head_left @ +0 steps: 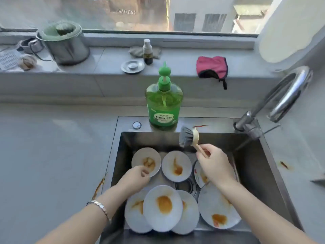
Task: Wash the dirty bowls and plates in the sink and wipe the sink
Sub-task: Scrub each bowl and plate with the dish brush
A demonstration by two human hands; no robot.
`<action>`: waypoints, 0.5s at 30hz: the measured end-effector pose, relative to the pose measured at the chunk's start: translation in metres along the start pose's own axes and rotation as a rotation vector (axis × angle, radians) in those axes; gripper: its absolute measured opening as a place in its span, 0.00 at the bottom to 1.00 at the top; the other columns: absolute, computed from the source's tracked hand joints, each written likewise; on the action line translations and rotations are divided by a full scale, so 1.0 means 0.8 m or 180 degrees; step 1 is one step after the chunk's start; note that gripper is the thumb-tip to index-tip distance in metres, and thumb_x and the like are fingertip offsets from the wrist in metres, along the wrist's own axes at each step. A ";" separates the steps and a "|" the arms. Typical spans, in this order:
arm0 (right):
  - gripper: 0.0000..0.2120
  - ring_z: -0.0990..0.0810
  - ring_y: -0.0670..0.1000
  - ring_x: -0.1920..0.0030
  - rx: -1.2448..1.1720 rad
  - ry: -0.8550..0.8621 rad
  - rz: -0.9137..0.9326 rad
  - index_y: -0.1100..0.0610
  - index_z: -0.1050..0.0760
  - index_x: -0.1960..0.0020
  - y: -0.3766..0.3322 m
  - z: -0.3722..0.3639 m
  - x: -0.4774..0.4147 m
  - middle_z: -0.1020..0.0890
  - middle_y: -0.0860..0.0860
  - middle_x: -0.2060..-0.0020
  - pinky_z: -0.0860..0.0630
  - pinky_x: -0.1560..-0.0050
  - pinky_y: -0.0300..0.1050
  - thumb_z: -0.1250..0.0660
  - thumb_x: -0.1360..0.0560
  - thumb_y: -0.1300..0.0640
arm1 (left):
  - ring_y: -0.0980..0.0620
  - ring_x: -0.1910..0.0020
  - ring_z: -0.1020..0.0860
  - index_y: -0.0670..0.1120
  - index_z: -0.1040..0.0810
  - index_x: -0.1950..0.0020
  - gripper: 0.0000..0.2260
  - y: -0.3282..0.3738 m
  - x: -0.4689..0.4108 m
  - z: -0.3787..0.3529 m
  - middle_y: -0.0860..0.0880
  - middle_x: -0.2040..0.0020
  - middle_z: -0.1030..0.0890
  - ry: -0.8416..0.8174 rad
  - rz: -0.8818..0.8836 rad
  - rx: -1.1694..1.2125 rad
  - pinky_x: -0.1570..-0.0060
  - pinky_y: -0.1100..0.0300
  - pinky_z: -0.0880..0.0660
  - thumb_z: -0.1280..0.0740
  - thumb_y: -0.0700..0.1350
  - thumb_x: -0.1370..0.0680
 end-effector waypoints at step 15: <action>0.10 0.21 0.49 0.57 0.0337 -0.0899 -0.1039 0.43 0.23 0.57 0.154 -0.027 0.141 0.17 0.48 0.60 0.28 0.60 0.39 0.34 0.26 0.59 | 0.42 0.46 0.28 0.45 0.34 0.31 0.22 -0.083 0.002 -0.132 0.41 0.38 0.28 -0.0421 0.0984 0.1769 0.59 0.46 0.23 0.46 0.30 0.23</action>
Point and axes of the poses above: each hand's wrist, its own x-axis away from the middle knuckle, its own z-axis out of the back of the hand, y = z × x, the point moved 1 cm from there along -x, towards the middle knuckle
